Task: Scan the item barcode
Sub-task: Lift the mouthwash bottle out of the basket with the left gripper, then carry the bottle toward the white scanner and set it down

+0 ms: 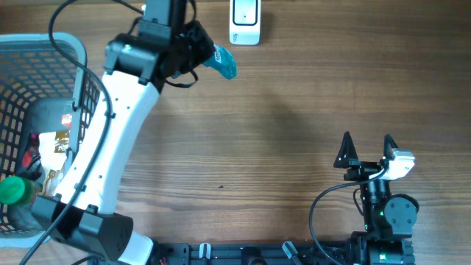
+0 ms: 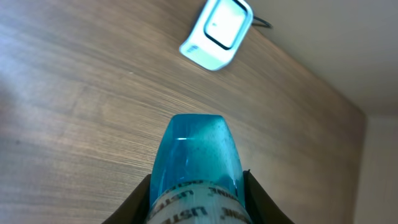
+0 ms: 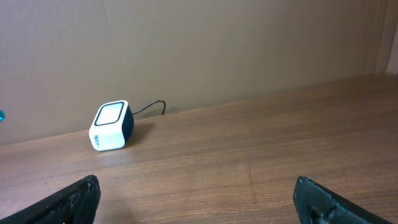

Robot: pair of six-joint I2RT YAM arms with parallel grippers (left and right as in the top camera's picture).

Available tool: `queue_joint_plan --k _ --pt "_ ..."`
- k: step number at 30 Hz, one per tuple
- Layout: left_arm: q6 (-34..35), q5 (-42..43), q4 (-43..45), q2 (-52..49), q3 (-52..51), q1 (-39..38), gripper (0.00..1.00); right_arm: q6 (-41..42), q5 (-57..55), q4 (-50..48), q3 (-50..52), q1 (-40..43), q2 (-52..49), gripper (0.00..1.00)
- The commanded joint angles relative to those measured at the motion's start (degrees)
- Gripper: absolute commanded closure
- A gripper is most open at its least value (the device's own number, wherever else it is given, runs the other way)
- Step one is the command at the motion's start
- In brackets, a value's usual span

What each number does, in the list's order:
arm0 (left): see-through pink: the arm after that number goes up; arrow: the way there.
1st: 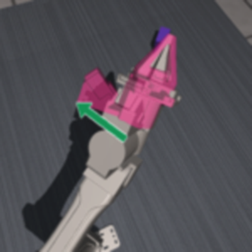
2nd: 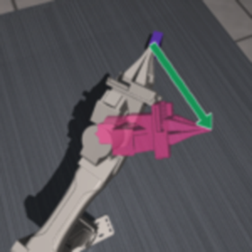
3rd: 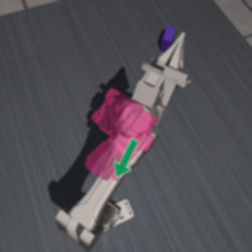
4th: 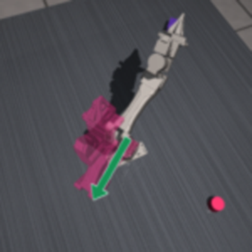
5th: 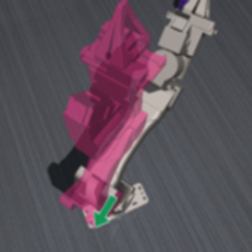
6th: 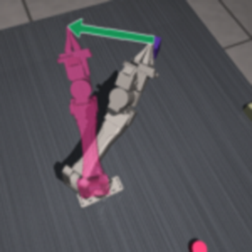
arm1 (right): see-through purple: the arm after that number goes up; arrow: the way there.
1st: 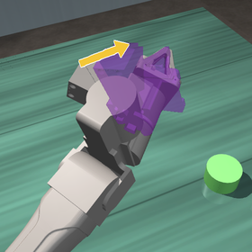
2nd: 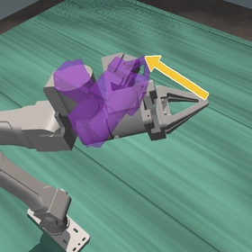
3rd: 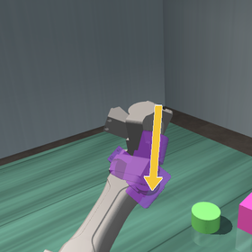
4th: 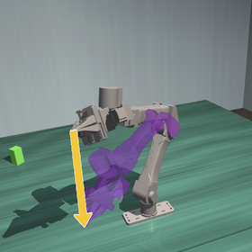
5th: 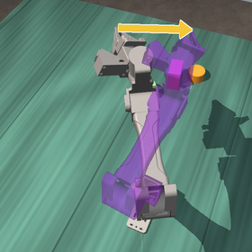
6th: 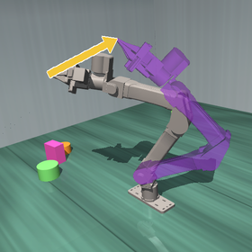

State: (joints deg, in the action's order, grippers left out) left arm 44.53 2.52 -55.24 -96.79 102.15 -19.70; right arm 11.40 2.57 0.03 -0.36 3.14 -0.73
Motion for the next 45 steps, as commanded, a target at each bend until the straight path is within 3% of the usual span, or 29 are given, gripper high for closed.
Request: queue_joint_plan --k 1,8,11,16,29,37,45 --pt "13.0 -12.5 -0.1 -1.0 0.8 -4.0 0.82 -0.9 0.5 -0.2 0.1 -0.1 0.3 0.00" --pt "32.9 -22.8 -7.1 -3.4 0.8 -9.1 0.79 -0.9 0.5 -0.2 0.1 -0.1 0.3 0.00" --pt "44.7 -27.2 -11.3 -5.8 0.8 -10.8 0.79 -0.9 0.5 -0.2 0.1 -0.1 0.3 0.00" --pt "52.6 -27.9 -11.4 -9.1 0.8 -10.9 0.79 -0.9 0.5 -0.2 0.1 -0.1 0.3 0.00" --pt "53.9 -29.0 -9.6 -18.4 0.8 -10.3 0.76 -0.9 0.5 -0.2 0.1 -0.1 0.3 0.00" --pt "53.8 -29.0 -9.5 -19.6 0.8 -9.9 0.59 -0.9 0.5 -0.2 0.1 -0.1 0.3 0.00" --pt "53.6 -28.6 -9.5 -20.9 0.8 -10.0 0.59 -0.9 0.5 -0.2 0.1 -0.1 0.3 0.00"
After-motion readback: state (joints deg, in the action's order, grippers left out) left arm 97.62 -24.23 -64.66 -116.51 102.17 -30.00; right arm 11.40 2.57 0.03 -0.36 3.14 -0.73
